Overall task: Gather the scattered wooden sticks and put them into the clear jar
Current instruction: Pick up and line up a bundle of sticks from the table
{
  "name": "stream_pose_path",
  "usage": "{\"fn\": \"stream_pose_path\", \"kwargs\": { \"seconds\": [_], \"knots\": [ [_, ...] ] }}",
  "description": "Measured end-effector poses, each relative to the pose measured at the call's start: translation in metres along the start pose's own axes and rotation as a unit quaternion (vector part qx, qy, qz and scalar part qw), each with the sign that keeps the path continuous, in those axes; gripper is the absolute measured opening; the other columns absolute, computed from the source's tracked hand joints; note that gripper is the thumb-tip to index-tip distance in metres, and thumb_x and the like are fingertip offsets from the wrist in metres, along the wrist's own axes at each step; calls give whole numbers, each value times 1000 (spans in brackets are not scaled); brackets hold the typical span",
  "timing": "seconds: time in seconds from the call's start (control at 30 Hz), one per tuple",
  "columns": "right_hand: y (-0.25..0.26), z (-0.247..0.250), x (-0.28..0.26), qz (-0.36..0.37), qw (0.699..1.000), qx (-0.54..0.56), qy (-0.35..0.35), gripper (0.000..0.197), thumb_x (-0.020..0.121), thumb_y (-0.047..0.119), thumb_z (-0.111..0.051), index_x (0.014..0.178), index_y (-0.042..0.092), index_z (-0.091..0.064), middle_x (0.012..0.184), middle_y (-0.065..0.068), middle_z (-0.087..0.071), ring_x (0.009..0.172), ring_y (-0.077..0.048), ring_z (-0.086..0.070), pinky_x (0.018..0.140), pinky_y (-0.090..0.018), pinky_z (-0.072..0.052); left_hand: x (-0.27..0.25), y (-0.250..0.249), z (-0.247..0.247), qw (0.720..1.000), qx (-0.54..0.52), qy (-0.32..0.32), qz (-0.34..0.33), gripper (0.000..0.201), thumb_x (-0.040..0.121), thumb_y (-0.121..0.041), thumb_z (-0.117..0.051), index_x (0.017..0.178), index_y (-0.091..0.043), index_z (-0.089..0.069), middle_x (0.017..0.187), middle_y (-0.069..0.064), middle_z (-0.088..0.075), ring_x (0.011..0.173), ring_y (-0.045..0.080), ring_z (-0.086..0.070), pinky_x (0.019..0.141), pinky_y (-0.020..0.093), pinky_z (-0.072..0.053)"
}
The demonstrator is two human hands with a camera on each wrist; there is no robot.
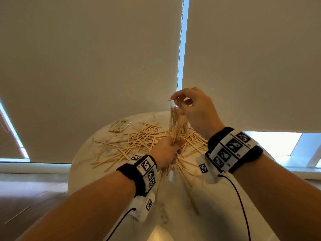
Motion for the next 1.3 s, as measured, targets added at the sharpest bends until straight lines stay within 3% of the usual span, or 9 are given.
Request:
{"fn": "stream_pose_path", "kwargs": {
  "seconds": [0.27, 0.57, 0.7, 0.77, 0.87, 0.97, 1.13, 1.23, 1.3],
  "knots": [
    [-59, -7, -39, -179, 982, -24, 62, 4, 92, 20, -69, 92, 22, -66, 81, 4, -70, 73, -14, -68, 71, -34, -57, 5, -21, 26, 973, -190, -123, -53, 11, 106, -26, -45, 106, -19, -52, 102, 10, -76, 92, 32, -73, 87, 51, -54],
    [-39, -45, -68, -160, 974, 10, 162, 11, 95, 25, -64, 97, 24, -76, 84, 6, -75, 77, -11, -70, 81, -41, -60, 10, -12, 35, 959, -187, -213, -28, 25, 101, -34, -51, 100, -12, -62, 90, 13, -74, 88, 33, -73, 83, 53, -58],
    [-43, -60, -100, -241, 899, -74, 358, 55, 80, 54, -75, 115, 16, -57, 106, 0, -68, 86, -14, -69, 82, -39, -60, 12, -20, 56, 930, -258, -252, -67, 21, 105, -30, -45, 97, -11, -50, 63, 1, -55, 57, 19, -61, 64, 35, -57],
    [-46, -69, -115, -273, 863, -58, 421, 46, 88, 35, -74, 121, 8, -58, 104, -8, -72, 82, -15, -73, 82, -37, -61, 11, -26, 56, 919, -289, -252, -90, 19, 104, -29, -48, 93, -13, -46, 56, -4, -42, 46, 11, -43, 55, 31, -51],
    [-44, -72, -113, -308, 877, 69, 363, 20, 97, 6, -62, 106, -11, -66, 95, -22, -75, 68, -16, -72, 71, -26, -63, 8, -28, 44, 929, -270, -228, -106, 26, 101, -33, -54, 87, -12, -46, 54, -4, -39, 44, 12, -38, 51, 33, -46],
    [-42, -71, -106, -308, 892, 84, 320, 23, 90, 11, -72, 100, -10, -70, 90, -17, -77, 75, -20, -76, 76, -28, -63, 8, -28, 34, 942, -250, -200, -105, 32, 101, -38, -52, 85, -10, -48, 55, -3, -42, 45, 14, -42, 53, 34, -46],
    [-46, -53, -89, -226, 873, -180, 393, 33, 92, 34, -68, 116, 12, -66, 105, -4, -72, 97, -19, -68, 91, -38, -56, 7, -31, 43, 974, -135, -156, -90, 36, 94, -52, -58, 82, -19, -50, 56, -7, -42, 45, 10, -38, 45, 26, -37],
    [-35, -17, -50, -235, 951, -75, 188, 36, 103, 43, -46, 118, 15, -62, 106, -3, -68, 94, -17, -65, 79, -31, -54, -1, -29, 35, 992, 15, -65, -107, 37, 92, -54, -61, 78, -20, -53, 56, -7, -44, 47, 14, -38, 47, 29, -38],
    [-27, 13, -26, -231, 973, 1, 10, 47, 105, 49, -35, 133, 16, -54, 125, -2, -63, 107, -15, -59, 90, -31, -48, -7, -24, 27, 987, 112, -34, -108, 35, 90, -53, -63, 78, -21, -57, 56, -8, -49, 48, 13, -42, 51, 29, -41]
  ]
}}
Point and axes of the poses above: each hand's wrist, its own x-axis towards the middle knuckle, its own z-axis out of the back of the hand, y = z × x, the point moved 6 cm from there along x, towards the middle knuckle
